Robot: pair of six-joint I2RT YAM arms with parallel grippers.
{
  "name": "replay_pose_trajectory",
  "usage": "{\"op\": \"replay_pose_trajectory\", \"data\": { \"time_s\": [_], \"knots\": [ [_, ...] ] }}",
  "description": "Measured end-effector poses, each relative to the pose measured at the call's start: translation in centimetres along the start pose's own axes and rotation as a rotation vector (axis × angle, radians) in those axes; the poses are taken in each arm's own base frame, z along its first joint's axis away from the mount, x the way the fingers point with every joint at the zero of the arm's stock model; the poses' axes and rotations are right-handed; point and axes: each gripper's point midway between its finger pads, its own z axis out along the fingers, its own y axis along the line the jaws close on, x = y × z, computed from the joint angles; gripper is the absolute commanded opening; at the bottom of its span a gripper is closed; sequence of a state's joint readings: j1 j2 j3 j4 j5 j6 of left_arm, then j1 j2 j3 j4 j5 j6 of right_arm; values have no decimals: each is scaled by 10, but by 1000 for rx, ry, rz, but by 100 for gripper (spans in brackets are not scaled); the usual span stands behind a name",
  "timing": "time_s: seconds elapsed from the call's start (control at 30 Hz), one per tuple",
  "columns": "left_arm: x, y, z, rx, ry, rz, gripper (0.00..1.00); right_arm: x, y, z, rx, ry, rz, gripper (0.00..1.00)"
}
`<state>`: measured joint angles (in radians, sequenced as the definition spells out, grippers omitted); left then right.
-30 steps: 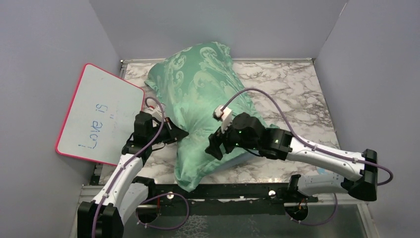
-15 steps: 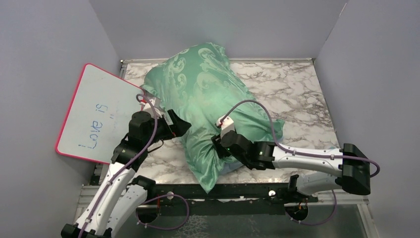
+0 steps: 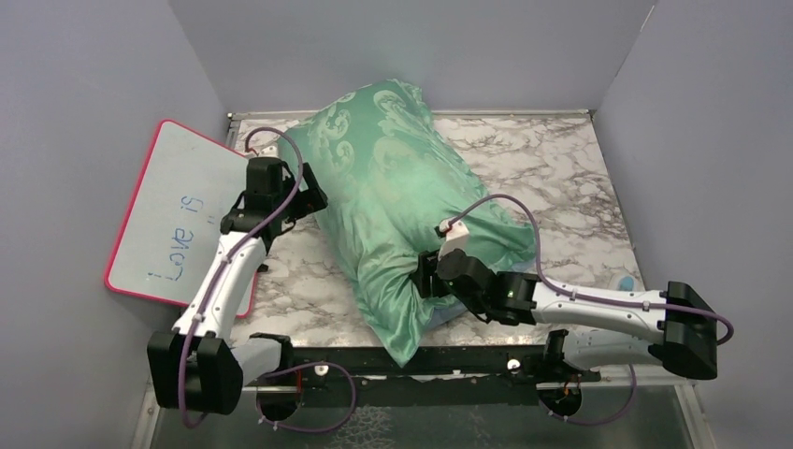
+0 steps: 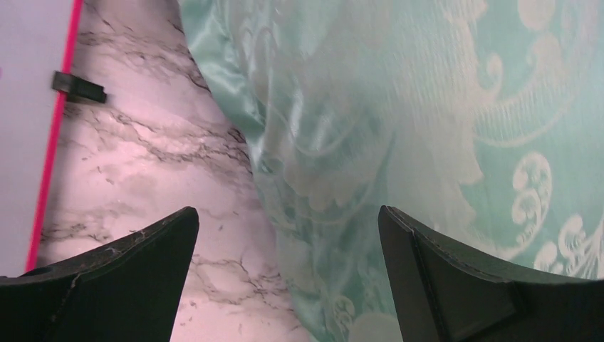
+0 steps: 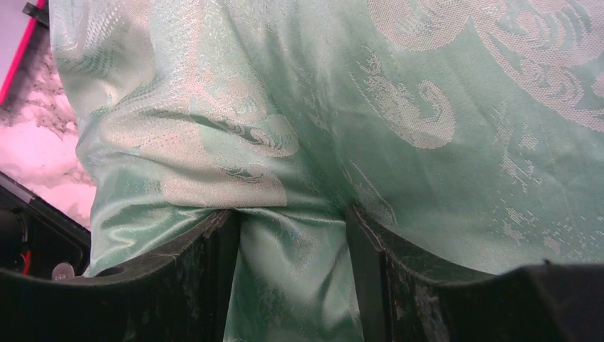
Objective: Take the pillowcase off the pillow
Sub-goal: Move the pillow to the center of the board.
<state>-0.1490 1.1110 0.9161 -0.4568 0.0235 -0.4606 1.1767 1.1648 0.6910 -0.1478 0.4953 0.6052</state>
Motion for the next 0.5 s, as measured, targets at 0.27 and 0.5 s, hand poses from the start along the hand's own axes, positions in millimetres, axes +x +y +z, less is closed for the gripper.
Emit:
{"op": "replay_pose_trajectory", "data": {
  "time_s": [0.27, 0.5],
  "knots": [
    [-36, 20, 37, 101, -43, -120, 99, -3, 5, -12, -53, 11, 41, 69],
    [7, -20, 84, 432, 110, -226, 44, -7, 15, -31, -151, 41, 16, 80]
  ]
}}
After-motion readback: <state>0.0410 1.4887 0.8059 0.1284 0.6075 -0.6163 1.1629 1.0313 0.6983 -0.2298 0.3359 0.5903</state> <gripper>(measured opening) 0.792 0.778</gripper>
